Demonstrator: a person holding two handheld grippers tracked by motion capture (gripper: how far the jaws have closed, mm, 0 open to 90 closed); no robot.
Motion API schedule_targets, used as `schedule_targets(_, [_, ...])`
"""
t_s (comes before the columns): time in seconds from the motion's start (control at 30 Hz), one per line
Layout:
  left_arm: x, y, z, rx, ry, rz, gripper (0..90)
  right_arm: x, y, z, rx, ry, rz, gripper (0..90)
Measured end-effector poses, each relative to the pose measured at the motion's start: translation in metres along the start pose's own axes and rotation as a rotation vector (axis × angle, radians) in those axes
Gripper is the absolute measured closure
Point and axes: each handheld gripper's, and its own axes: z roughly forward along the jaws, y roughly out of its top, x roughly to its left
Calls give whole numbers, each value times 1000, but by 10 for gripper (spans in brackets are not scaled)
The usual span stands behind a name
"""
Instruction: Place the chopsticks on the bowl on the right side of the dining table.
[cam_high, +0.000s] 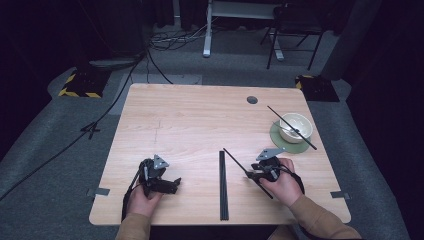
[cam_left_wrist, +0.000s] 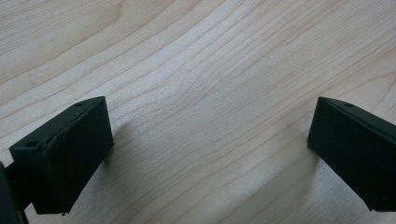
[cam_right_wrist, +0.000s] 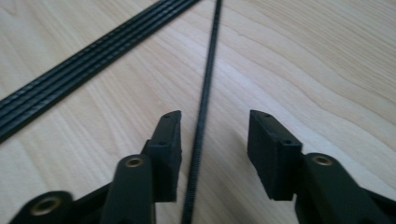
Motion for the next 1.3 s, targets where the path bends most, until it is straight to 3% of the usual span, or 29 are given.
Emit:
schedule_targets(0.1, [0,0,0,0,0,0,3,1,1,1,28,11,-4,737])
schedule_targets(0.23, [0,0,0,3,-1,3,3,-2,-1,-1,49,12,-29,824])
schedule_targets(0.27, [0,0,0,2,0,4,3,-2,-1,-2,56,8,-16,835])
schedule_targets(0.3, [0,0,0,2,0,2,3,-5,-1,-2,60,1,-33,836])
schedule_targets(0.43, [0,0,0,-1,5,-1,3,-10,-2,-4,68,-10,4,823])
schedule_targets(0.7, [0,0,0,1,-1,0,3,-15,-2,-7,103,-6,6,857])
schedule_targets(0.97, [0,0,0,-1,5,-1,3,-24,-2,-9,92,20,39,862])
schedule_targets(1.13, [0,1,0,5,3,-5,3,-28,6,-26,66,19,52,862])
schedule_targets(1.2, [0,2,1,6,0,-4,3,-29,9,-32,49,14,37,862])
schedule_targets(1.23, [0,2,2,8,-2,-7,3,-28,11,-37,45,26,64,862])
schedule_targets(1.3, [-1,2,2,4,3,-13,3,-28,14,-45,30,30,60,862])
